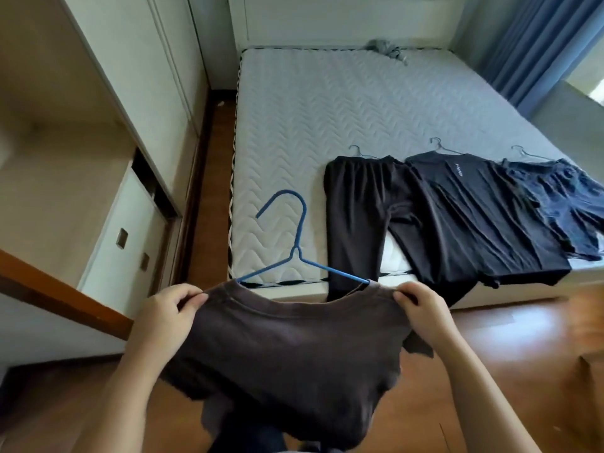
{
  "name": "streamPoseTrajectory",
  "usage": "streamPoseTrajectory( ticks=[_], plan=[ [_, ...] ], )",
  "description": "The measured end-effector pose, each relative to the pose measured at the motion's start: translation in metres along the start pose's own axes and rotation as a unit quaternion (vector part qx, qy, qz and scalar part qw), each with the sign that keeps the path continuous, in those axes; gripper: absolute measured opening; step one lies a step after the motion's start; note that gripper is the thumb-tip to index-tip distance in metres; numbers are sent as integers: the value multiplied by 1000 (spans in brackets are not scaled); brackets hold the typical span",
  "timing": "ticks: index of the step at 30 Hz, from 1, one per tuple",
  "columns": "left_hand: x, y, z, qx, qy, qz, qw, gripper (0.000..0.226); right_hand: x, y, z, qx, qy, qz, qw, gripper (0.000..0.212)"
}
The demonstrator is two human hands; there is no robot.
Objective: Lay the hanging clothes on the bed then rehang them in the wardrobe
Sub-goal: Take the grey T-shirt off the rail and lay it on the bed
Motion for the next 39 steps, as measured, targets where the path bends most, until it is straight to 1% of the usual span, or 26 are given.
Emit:
streamPoseTrajectory(
  ticks=[4,7,11,16,20,24,27,29,31,33,35,39],
  plan=[
    [14,29,2,30,10,-31,999,12,-11,46,28,33,24,27,999,9],
    [14,60,14,55,11,-37,998,13,-27,87,47,47,24,38,998,9],
    [-3,124,29,76,-7,-21,997,14,-52,149,64,37,23,48,998,8],
    [-23,226,39,88,-27,1,996,11,-59,235,95,13,15,33,999,14],
    [-38,310,30,72,-42,9,996,11,-64,306,112,11,2,22,1000,10],
    [-63,389,7,36,-23,-1,999,12,-65,375,106,-8,-10,11,1000,10],
    [-93,450,-7,26,-19,-4,999,14,-70,433,100,-15,-8,8,1000,12],
    [-122,488,-4,41,0,7,999,15,-81,473,91,-24,-8,19,1000,12],
    [-158,528,1,52,18,34,998,17,-99,517,78,-32,-8,36,999,14],
    [-193,565,7,58,58,67,994,20,-121,554,60,-55,-14,50,997,15],
    [-223,602,10,48,78,82,992,22,-140,592,47,-65,-15,47,997,15],
    [-283,673,24,57,110,62,990,24,-176,670,25,-73,-26,26,997,18]
  ],
)
Point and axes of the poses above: each hand's wrist, its own y-axis towards the middle knuckle, its own x-axis out of the back of the hand, z = x × y, the point moved 10 cm from there along y, towards the middle knuckle, and after that the axes turned 3 degrees about y, right-handed, at the moved point
